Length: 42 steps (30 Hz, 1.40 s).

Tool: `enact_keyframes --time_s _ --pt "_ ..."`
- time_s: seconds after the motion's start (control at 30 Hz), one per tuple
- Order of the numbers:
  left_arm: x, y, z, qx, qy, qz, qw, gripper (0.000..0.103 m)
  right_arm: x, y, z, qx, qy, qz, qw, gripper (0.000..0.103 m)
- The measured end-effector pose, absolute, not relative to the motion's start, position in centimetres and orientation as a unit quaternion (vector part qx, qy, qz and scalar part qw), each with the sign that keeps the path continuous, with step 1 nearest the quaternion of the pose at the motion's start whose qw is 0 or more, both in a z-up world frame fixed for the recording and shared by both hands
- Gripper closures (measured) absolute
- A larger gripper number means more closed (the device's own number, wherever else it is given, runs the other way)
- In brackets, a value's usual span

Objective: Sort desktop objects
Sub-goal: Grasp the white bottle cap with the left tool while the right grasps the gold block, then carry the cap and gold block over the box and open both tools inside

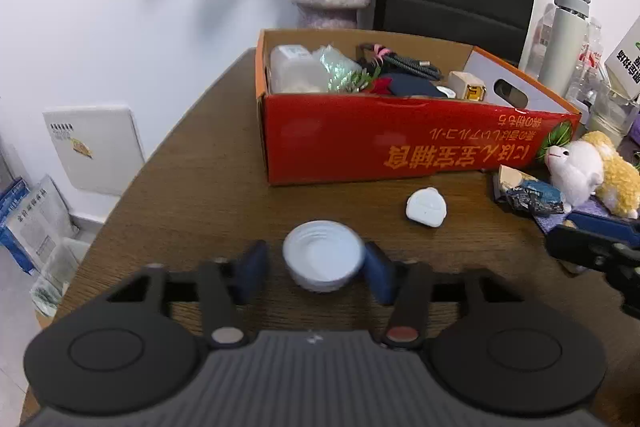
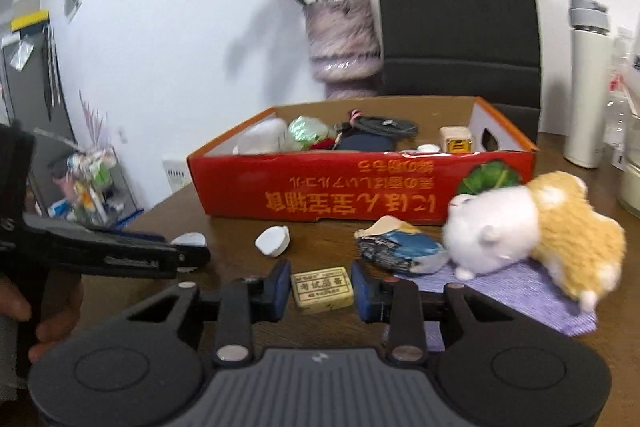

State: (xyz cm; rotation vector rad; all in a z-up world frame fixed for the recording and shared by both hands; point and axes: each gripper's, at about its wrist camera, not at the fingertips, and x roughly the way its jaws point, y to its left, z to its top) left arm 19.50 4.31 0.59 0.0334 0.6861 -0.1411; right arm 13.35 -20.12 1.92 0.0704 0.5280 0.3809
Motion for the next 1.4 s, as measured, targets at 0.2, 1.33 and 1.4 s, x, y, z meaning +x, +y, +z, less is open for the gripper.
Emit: enact_keyframes --time_s 0.2,1.33,1.4 --pt "15.1 2.8 1.3 0.02 0.302 -0.036 0.952 0.062 12.0 -19.4 2.0 0.005 0.269 0.156 0.95 0.072" --pt "0.4 0.7 7.3 -0.027 0.194 -0.041 0.98 0.062 -1.8 -22.1 9.3 0.049 0.15 0.113 0.981 0.072" --pt "1.8 1.2 7.3 -0.03 0.197 -0.039 0.979 0.062 -0.5 -21.9 9.1 0.049 0.157 0.113 0.98 0.072"
